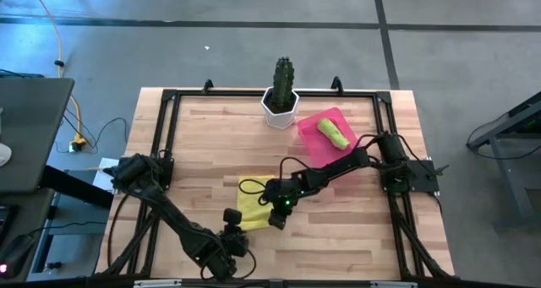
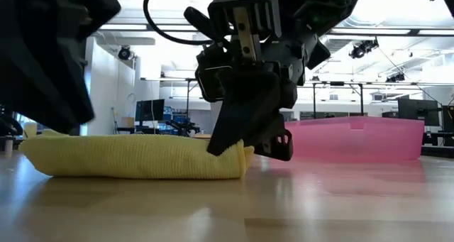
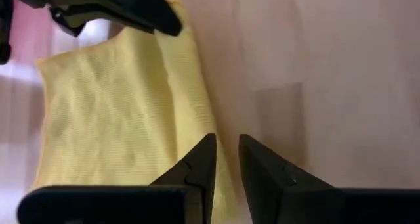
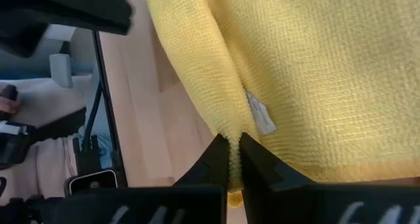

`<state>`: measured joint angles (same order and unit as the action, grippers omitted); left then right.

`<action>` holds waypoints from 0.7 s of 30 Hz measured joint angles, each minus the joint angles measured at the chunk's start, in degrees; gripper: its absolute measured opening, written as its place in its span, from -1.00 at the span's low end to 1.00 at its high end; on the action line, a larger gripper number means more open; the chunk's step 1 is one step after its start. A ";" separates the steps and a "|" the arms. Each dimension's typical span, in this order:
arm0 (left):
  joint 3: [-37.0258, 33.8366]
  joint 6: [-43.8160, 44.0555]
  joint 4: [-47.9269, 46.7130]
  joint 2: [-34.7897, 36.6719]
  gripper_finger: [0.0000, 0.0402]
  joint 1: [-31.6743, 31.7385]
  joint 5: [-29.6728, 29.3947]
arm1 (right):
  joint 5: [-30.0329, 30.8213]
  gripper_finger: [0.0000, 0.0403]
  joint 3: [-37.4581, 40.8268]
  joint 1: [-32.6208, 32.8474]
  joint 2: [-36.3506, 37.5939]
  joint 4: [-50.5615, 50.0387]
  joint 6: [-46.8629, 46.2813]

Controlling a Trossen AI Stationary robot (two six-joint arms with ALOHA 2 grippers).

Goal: Roll microfiber towels into tight, uniform cylinder then place into a basket
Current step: Roll the yellow towel

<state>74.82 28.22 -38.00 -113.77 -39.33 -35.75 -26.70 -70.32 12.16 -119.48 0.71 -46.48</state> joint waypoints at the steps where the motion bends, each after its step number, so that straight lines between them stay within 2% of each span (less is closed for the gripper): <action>1: -0.02 -0.02 -0.13 -0.45 -0.71 0.03 -0.73 | 0.00 -0.99 0.00 -0.10 0.00 -0.04 0.14; 6: -0.02 0.04 -0.44 -2.22 -0.66 1.26 0.99 | 0.01 -0.99 0.00 -0.16 0.07 -0.32 0.39; 12: -0.02 1.70 -3.57 -2.25 -0.56 3.25 -0.84 | 0.03 -0.97 0.00 -0.12 0.12 -0.46 0.94; 17: -0.02 3.95 -5.31 -2.25 -0.55 6.12 6.29 | 0.06 -0.96 0.00 -0.04 0.13 -0.44 2.42; 21: 0.00 4.33 -5.54 -2.25 -0.61 8.09 10.65 | 0.11 -0.89 0.00 -0.04 0.20 -0.39 7.54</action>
<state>74.83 32.55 -43.54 -116.03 -31.24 -25.10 -26.59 -70.32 12.12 -119.28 0.32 -38.94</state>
